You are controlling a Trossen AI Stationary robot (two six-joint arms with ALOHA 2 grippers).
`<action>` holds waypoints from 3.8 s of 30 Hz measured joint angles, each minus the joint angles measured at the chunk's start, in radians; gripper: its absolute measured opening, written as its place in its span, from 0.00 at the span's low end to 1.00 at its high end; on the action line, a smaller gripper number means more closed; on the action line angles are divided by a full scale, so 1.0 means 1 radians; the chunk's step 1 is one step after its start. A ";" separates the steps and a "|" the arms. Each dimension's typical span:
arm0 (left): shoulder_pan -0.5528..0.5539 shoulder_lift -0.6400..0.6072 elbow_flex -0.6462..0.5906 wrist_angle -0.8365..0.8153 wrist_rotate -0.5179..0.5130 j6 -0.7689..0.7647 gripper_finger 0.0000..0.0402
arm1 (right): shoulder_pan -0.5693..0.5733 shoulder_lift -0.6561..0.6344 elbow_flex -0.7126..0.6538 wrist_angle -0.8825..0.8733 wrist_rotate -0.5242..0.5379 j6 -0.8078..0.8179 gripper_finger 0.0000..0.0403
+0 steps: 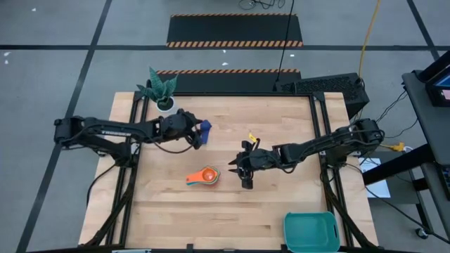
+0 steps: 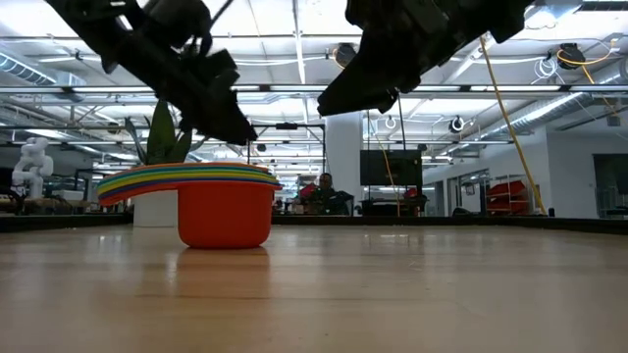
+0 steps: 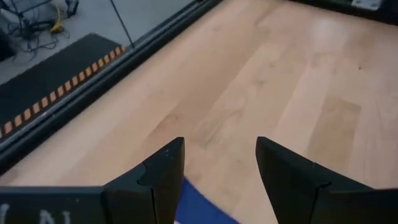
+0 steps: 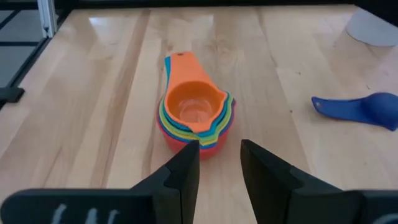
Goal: Nest measuring cups in basket
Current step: Stack the dark blue measuring cup on top of the orange measuring cup
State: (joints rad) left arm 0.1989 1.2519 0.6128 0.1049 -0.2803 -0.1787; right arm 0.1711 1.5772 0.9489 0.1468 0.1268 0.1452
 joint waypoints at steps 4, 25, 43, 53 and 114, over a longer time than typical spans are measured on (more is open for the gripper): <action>-0.005 0.073 0.000 0.105 0.000 -0.003 0.50 | 0.000 0.000 0.000 -0.005 -0.001 -0.001 0.28; -0.002 0.393 0.292 -0.345 -0.256 -0.149 0.50 | 0.001 -0.017 0.000 -0.098 -0.002 0.097 0.28; 0.062 0.431 0.298 -0.475 -0.304 -0.223 0.50 | 0.001 -0.022 0.000 -0.149 -0.002 0.102 0.28; 0.106 0.449 0.298 -0.505 -0.291 -0.251 0.50 | 0.001 -0.022 0.000 -0.149 -0.002 0.104 0.28; 0.013 0.531 0.297 -0.016 0.105 0.036 0.50 | 0.016 -0.022 0.000 -0.182 -0.002 0.102 0.28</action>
State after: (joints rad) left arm 0.2123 1.7825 0.9094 0.0890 -0.1754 -0.1429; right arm 0.1875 1.5555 0.9489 -0.0352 0.1249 0.2475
